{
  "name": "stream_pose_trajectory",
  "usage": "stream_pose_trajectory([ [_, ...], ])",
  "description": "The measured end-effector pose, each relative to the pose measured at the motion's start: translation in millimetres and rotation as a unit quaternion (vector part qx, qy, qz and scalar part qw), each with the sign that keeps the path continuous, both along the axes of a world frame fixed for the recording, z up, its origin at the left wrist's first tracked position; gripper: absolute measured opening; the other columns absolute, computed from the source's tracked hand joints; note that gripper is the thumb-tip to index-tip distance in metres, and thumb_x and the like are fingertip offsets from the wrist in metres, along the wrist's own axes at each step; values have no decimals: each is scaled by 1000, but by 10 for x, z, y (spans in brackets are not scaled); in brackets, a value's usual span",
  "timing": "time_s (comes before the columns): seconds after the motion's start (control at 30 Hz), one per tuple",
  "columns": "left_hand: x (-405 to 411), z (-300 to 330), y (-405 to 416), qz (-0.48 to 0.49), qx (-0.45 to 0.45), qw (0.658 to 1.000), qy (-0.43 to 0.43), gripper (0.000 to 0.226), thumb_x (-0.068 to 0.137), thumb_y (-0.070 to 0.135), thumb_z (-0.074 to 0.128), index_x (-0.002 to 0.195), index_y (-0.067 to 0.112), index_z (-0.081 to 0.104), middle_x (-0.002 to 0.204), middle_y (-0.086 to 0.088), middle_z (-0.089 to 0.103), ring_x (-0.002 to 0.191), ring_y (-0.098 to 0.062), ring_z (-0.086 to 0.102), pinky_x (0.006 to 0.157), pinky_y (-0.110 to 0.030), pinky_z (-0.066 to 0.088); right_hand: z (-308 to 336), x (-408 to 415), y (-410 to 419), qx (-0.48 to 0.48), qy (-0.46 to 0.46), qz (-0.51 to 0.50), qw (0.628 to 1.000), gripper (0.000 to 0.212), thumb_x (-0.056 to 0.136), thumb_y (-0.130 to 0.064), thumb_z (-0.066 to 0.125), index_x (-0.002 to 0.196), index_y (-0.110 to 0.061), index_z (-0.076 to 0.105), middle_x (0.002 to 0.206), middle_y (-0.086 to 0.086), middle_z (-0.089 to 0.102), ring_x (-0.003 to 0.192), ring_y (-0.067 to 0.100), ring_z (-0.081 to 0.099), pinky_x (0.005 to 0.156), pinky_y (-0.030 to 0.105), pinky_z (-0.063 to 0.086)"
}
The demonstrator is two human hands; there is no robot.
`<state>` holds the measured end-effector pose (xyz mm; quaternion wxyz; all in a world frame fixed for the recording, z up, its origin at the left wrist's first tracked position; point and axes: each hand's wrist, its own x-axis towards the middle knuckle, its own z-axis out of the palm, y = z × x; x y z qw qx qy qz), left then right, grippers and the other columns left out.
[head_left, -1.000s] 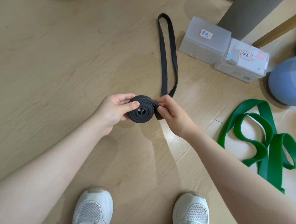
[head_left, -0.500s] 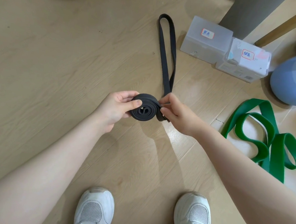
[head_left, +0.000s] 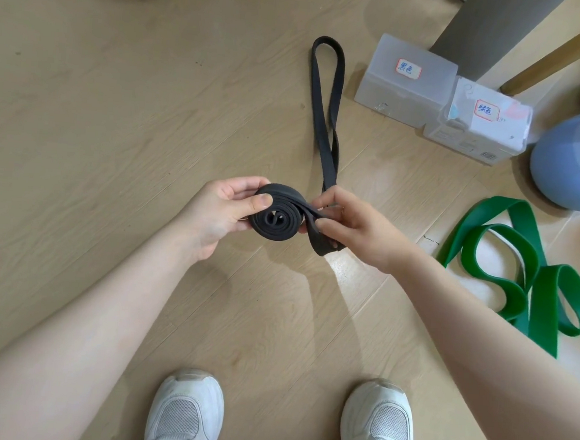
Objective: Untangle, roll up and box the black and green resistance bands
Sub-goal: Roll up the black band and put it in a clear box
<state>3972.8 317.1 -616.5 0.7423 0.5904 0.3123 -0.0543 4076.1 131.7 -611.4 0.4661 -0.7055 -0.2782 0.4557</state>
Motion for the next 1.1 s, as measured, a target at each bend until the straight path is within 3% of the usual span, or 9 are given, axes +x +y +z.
stream_pose_trajectory([
  [0.1,-22,-6,42,-1,-15,1000,0,20,87,8,58,96,25,63,86,10,70,78,-2,67,67,-19,53,20,-5,4,7,94,-2,996,12,97,-6,43,104,-15,42,92,9,67,64,8,55,61,22,44],
  [0.23,-87,-50,32,37,-39,998,27,18,87,10,58,100,23,61,84,10,72,80,-6,67,72,-24,52,-83,-94,67,-16,77,-6,997,15,97,-11,44,111,-15,41,85,6,64,79,24,60,72,40,47],
  [0.33,-143,-65,36,73,-70,994,39,32,87,12,57,119,14,57,100,0,68,94,-15,65,88,-35,50,-105,-135,112,5,105,-56,993,15,96,-10,44,107,-20,49,89,9,55,75,18,61,62,26,46],
  [0.47,-125,-68,-10,110,-114,987,33,41,87,13,58,128,10,52,112,-6,66,103,-20,64,93,-40,49,-88,-161,169,37,32,-100,994,19,92,-7,54,100,-25,55,78,-2,60,68,13,58,59,23,46],
  [0.6,-27,-32,-88,157,-176,972,6,23,88,12,56,111,16,58,98,-1,71,93,-16,68,83,-33,53,-8,-141,213,61,-33,-160,985,22,89,-13,59,108,-24,59,70,-14,59,66,9,54,58,20,46],
  [0.77,50,2,-228,173,-227,958,-8,13,92,11,51,104,13,56,99,-8,69,96,-23,66,87,-38,52,-4,-112,213,5,-178,-181,967,42,83,-21,67,124,-22,59,98,-7,52,73,-1,54,69,22,51],
  [0.9,31,-3,-288,169,-243,955,-22,15,93,11,48,107,12,54,103,-9,67,101,-26,64,89,-40,52,14,-97,259,3,-78,-202,976,44,82,-13,68,125,-20,59,106,-2,67,91,13,65,85,38,55],
  [1.0,-23,-32,-277,132,-239,962,-13,18,94,11,46,111,10,51,108,-12,66,102,-27,64,88,-40,53,38,-69,241,-6,-41,-189,981,39,84,-10,66,121,-20,61,93,11,70,69,29,64,65,38,57],
  [1.1,-81,-70,-178,7,-158,987,40,22,91,10,51,114,11,52,116,-9,63,110,-23,60,101,-40,44,45,-10,129,-44,-71,-132,988,39,84,-10,66,121,-20,61,90,7,71,63,30,62,57,27,53],
])
